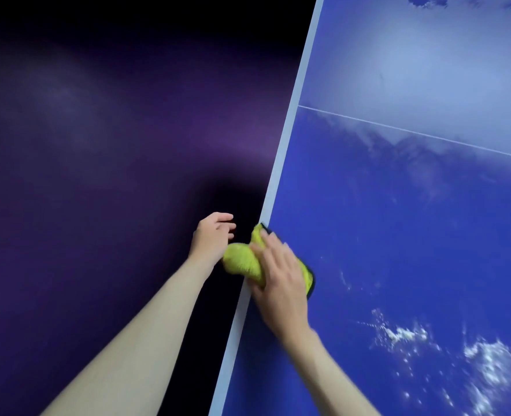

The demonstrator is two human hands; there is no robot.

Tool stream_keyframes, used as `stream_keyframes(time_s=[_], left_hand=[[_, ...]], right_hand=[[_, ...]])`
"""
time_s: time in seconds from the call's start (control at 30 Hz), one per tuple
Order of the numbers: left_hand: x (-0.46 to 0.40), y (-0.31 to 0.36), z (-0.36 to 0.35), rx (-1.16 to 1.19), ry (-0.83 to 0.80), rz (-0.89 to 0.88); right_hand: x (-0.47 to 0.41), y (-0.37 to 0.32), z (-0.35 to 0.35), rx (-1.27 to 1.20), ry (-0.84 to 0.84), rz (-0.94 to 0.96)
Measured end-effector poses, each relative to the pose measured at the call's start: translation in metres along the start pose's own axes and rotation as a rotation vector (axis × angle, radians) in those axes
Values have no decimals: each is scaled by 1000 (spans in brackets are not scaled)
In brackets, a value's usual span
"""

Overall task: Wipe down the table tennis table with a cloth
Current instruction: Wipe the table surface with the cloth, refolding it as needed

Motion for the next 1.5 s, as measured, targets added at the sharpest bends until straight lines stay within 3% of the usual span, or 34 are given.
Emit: stream_keyframes(time_s=[0.17,0.33,0.53,0.63,0.77,0.9,1.07,1.2,1.37,1.5], left_hand=[[33,-2,-2,25,-37,28],[68,-17,-5,24,-42,13],[99,-39,-18,342,-31,92],[107,-52,-24,371,-71,77],[121,-63,-26,312,-40,21],[136,-65,-23,476,-59,49],[171,-71,-18,213,-121,-10],[195,-82,-12,152,2,-15],[217,-104,13,28,189,-11],[228,-125,22,125,222,35]], right_hand=[[81,1,-14,19,-56,130],[-3,14,4,39,60,122],[-82,22,26,-7,165,-55],[-36,16,15,-14,241,-76],[68,14,-4,-9,109,-6],[174,15,-12,-41,18,1],[260,24,-21,1,-34,99],[234,32,-18,42,-1,200],[152,29,-11,78,74,89],[102,21,-12,78,165,31]])
Point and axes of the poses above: each hand's wrist, its own x-axis away from the middle knuckle, its own z-axis out of the back of the hand, y = z × x, the point moved 3 cm from there along -x, towards the middle knuckle, and after that the axes turned 11 degrees about -z, right-handed, at the moved point
